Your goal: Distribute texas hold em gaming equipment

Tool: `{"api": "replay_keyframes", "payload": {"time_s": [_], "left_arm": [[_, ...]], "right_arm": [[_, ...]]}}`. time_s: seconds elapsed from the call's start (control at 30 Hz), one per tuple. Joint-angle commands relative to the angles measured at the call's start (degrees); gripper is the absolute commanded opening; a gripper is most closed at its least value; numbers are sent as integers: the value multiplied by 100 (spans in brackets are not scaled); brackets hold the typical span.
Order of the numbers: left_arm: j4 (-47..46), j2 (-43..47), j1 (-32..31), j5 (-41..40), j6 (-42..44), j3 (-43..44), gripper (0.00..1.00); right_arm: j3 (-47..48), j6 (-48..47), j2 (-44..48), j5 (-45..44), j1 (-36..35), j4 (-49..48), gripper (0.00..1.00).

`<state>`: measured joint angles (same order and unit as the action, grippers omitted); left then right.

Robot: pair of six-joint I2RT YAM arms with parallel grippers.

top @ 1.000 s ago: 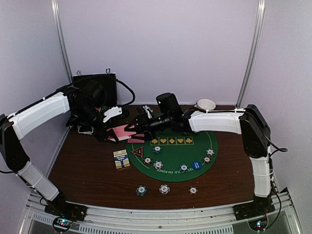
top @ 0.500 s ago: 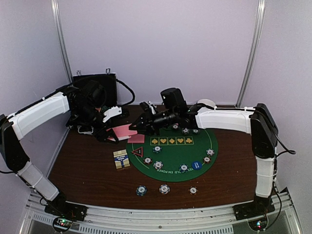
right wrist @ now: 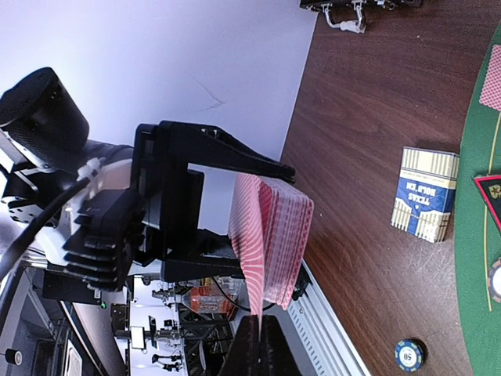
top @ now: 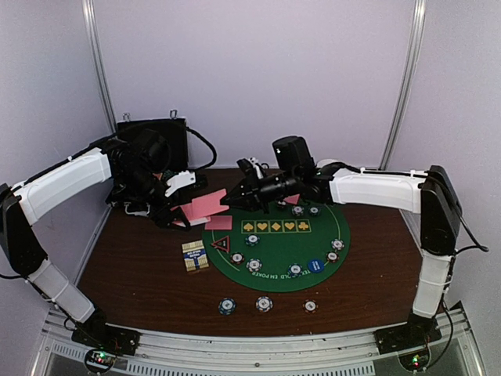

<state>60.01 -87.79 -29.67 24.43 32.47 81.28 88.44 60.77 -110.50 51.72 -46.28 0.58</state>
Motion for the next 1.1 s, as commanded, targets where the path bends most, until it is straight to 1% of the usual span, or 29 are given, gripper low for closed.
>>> {"api": "replay_keyframes", "payload": {"time_s": [0.0,0.1,0.23,0.3,0.37,0.47,0.6,0.77,1.07], "left_arm": [[-173,102,21,51,82,80,12],[-174,92,23,12,82,90,12],[-171,81,26,12,90,113,11],[-166,71,23,28,82,125,11],[-163,62,22,39,80,128,11],[-159,67,23,48,77,138,10],[-165,83,23,66,63,143,10],[-148,86,20,107,40,177,10],[-121,108,22,100,49,169,9]], "right_arm": [[-529,282,549,129,318,-512,0],[-982,324,821,180,538,-639,0],[-1649,14,1247,182,926,-314,0],[-1996,-225,1451,149,1177,-35,0],[-2258,-706,1590,54,1366,553,0],[-2533,-1344,1681,-161,1559,1322,0],[-2824,-1943,1695,-580,1709,1942,0],[-3087,-2216,1618,-950,1844,1956,0],[-3189,-2542,1451,-1673,1912,2044,0]]}}
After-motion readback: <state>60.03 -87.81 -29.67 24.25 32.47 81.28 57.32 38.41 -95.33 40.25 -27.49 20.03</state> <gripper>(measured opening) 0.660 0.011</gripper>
